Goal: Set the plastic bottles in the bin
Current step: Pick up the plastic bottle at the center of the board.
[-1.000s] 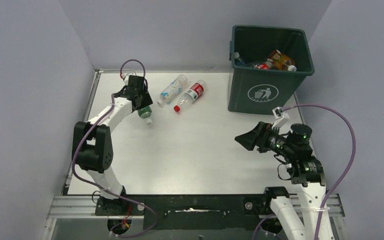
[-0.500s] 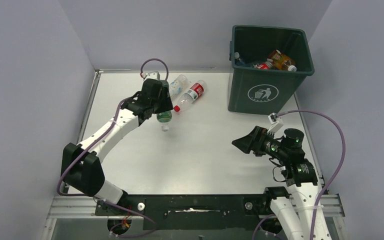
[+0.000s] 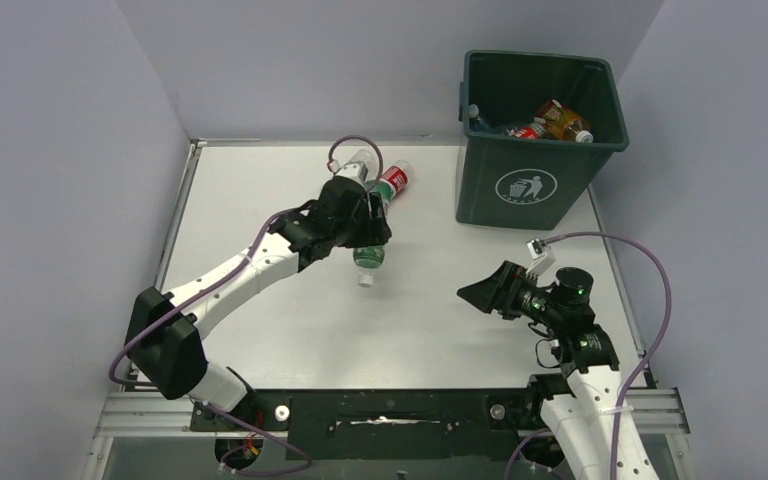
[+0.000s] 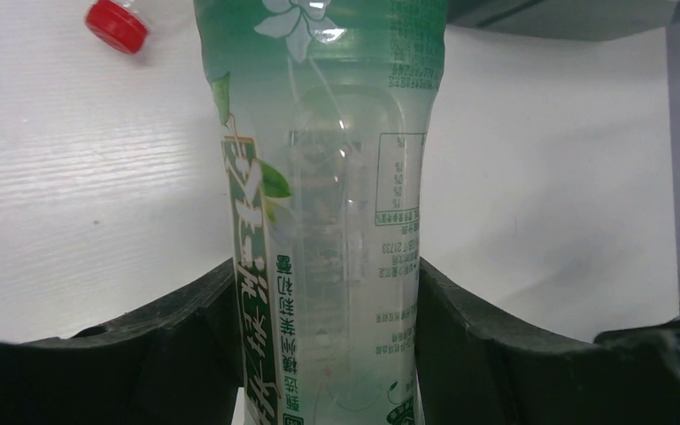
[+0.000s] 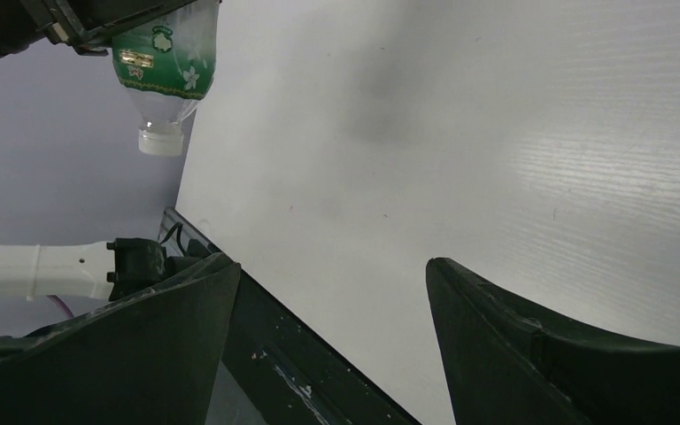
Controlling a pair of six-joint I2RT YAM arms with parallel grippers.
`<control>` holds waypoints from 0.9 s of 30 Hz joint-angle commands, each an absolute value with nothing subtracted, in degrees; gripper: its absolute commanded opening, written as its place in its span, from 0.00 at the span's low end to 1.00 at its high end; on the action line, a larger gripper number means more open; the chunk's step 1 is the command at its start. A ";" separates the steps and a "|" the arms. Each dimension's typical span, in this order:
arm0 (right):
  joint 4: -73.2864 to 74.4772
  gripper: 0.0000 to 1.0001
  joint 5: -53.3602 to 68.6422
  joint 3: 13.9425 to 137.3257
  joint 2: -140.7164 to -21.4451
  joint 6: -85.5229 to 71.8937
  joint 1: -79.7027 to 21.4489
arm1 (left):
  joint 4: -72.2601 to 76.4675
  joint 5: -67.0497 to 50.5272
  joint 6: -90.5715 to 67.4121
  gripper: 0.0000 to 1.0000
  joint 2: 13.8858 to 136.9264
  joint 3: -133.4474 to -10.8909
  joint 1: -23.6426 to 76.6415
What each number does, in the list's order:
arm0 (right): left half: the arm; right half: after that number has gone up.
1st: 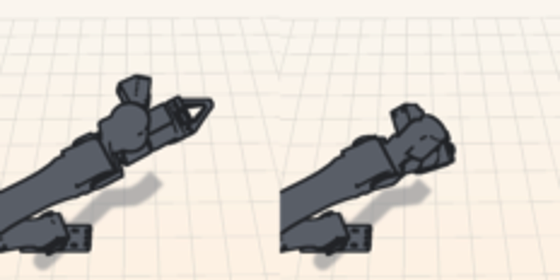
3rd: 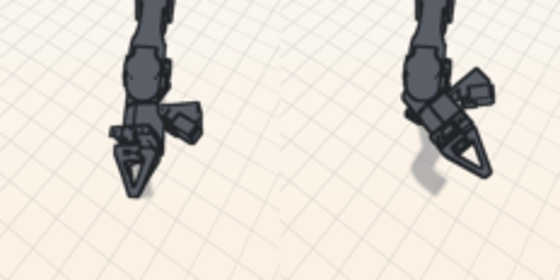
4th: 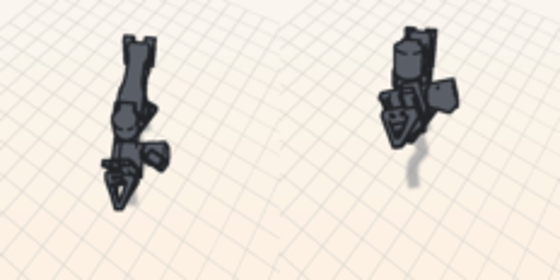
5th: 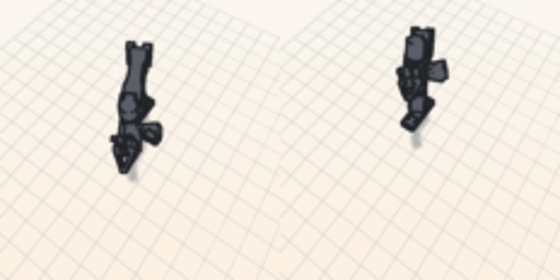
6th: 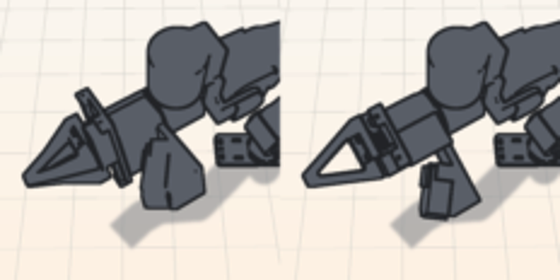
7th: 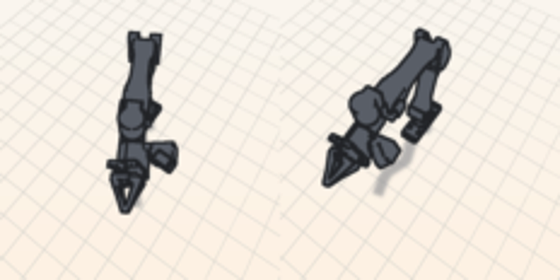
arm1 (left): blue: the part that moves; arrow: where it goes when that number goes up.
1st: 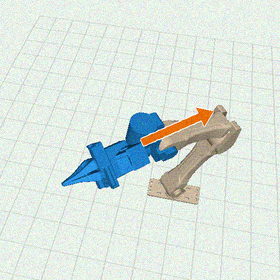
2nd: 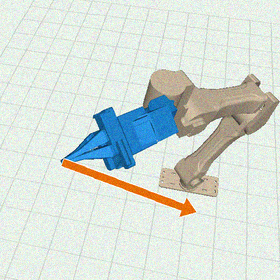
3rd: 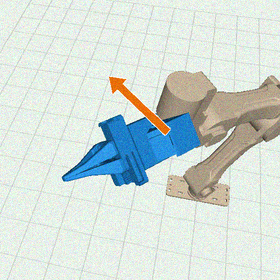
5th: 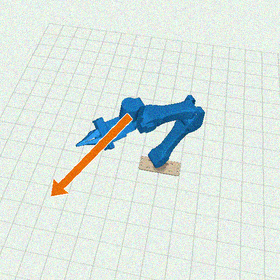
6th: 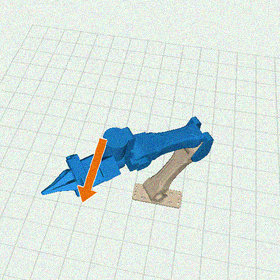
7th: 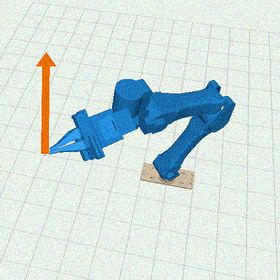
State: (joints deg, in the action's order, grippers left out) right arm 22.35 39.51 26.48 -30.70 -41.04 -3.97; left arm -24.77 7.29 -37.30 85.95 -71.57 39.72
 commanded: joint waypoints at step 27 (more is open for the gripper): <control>-4.48 0.81 44.15 13.91 -28.41 -58.25 -7.32 | -1.76 -7.26 -45.24 0.56 86.46 -63.28 45.96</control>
State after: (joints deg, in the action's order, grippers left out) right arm 0.12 44.18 12.49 -27.92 -57.41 -6.28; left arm -7.84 -5.23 -44.01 86.37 -62.98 45.50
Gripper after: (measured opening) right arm 0.811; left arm 0.572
